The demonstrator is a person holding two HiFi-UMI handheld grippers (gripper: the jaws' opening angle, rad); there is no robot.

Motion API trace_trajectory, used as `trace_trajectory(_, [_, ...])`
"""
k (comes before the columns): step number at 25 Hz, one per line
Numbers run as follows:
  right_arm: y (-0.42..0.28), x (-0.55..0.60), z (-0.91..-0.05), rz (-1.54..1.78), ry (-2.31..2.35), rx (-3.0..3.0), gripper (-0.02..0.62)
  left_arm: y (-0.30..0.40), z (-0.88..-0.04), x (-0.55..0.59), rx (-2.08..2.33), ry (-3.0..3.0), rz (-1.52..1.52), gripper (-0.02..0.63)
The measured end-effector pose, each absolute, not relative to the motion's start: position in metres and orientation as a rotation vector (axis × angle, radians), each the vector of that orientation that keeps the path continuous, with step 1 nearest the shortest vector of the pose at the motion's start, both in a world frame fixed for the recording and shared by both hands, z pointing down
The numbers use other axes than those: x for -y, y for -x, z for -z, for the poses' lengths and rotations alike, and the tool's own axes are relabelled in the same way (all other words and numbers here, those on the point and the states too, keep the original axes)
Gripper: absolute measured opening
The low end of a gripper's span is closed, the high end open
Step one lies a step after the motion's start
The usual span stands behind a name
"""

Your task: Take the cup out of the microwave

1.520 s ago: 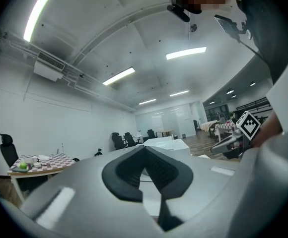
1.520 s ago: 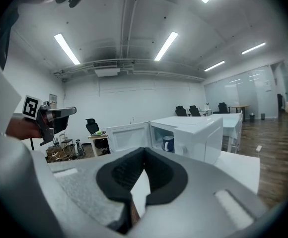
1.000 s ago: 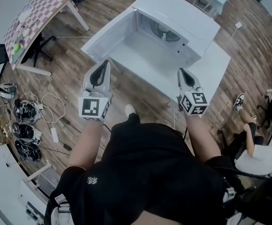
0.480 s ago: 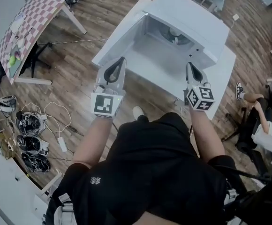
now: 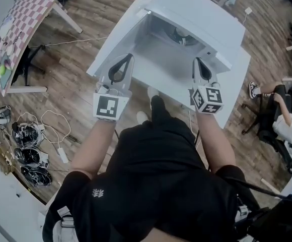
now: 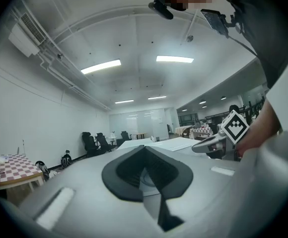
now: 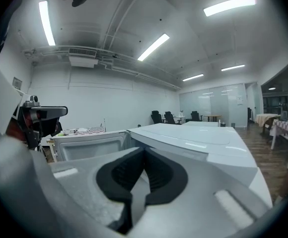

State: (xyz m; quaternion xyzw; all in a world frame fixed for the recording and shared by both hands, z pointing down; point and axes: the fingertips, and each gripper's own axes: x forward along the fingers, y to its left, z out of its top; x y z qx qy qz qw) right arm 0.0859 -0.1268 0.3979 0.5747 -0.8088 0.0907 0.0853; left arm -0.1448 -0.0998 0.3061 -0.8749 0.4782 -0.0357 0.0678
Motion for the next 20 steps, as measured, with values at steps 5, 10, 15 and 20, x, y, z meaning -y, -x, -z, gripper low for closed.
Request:
trace_trajectory(5, [-0.085, 0.164, -0.418, -0.275, -1.727, 2.424, 0.0, 0.134, -0.324, 0.137, -1.472, 2.636, 0.127, 0.006])
trace_trajectory(10, [-0.084, 0.191, -0.444, -0.259, -1.732, 2.422, 0.0, 0.116, -0.347, 0.159, -1.437, 2.641, 0.143, 0.006])
trace_trajectory(15, [-0.083, 0.208, -0.469, -0.254, -1.742, 2.409, 0.0, 0.099, -0.371, 0.173, -1.366, 2.68, 0.166, 0.006])
trace_trajectory(20, [-0.077, 0.227, -0.495, -0.241, -1.737, 2.4, 0.0, 0.091, -0.402, 0.197, -1.345, 2.715, 0.181, 0.006])
